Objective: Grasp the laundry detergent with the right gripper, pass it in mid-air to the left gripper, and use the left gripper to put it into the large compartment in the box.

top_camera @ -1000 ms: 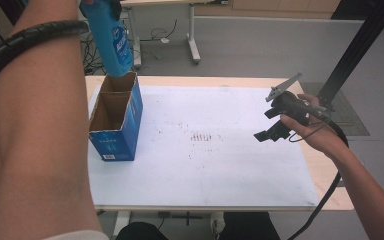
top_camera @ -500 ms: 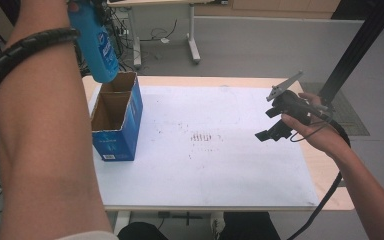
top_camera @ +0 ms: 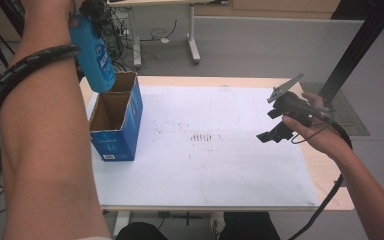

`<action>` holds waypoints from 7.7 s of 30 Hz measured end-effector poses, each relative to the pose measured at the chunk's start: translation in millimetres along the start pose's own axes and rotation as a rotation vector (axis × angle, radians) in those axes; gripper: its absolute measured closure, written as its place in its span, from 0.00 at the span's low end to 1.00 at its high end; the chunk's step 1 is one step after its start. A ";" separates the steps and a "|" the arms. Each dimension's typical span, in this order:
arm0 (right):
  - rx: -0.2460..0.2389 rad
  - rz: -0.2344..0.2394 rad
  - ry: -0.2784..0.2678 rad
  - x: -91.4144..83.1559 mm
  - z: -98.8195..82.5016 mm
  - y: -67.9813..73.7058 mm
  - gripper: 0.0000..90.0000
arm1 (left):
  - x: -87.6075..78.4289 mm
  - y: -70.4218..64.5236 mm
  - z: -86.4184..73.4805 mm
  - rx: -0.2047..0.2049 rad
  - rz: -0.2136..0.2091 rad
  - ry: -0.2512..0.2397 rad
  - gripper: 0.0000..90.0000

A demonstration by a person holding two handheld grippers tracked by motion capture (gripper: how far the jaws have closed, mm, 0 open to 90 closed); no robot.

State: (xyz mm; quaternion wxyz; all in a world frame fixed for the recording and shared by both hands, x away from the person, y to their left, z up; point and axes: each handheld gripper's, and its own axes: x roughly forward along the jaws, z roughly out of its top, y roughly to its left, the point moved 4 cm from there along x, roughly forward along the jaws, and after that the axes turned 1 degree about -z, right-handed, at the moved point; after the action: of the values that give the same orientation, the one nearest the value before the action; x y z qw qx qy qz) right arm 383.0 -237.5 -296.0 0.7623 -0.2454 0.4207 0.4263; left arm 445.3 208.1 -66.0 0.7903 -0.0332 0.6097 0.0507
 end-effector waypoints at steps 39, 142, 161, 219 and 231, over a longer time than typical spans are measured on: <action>-0.037 -0.012 0.051 8.1 2.3 5.6 0.06 | 93.1 15.7 -20.5 0.011 -0.009 0.070 0.41; 0.008 -0.029 0.097 28.0 -10.8 -11.6 0.06 | 246.6 14.5 -56.1 0.037 -0.029 0.088 0.41; 0.005 -0.032 0.099 26.6 -9.6 -11.6 0.06 | 248.4 14.7 -56.6 0.033 -0.045 0.086 0.40; 0.000 -0.034 0.101 22.3 -10.0 -11.6 0.06 | 248.8 15.3 -56.7 0.030 -0.053 0.085 0.40; 0.001 -0.033 0.097 22.2 -10.4 -10.4 0.06 | 245.5 16.5 -57.4 0.030 -0.051 0.077 0.37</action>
State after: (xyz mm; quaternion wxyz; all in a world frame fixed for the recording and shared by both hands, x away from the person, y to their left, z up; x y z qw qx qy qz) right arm 393.7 -240.6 -320.2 0.7482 -0.2723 0.4532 0.4009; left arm 450.0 227.6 -317.8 0.7676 -0.0389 0.6394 0.0201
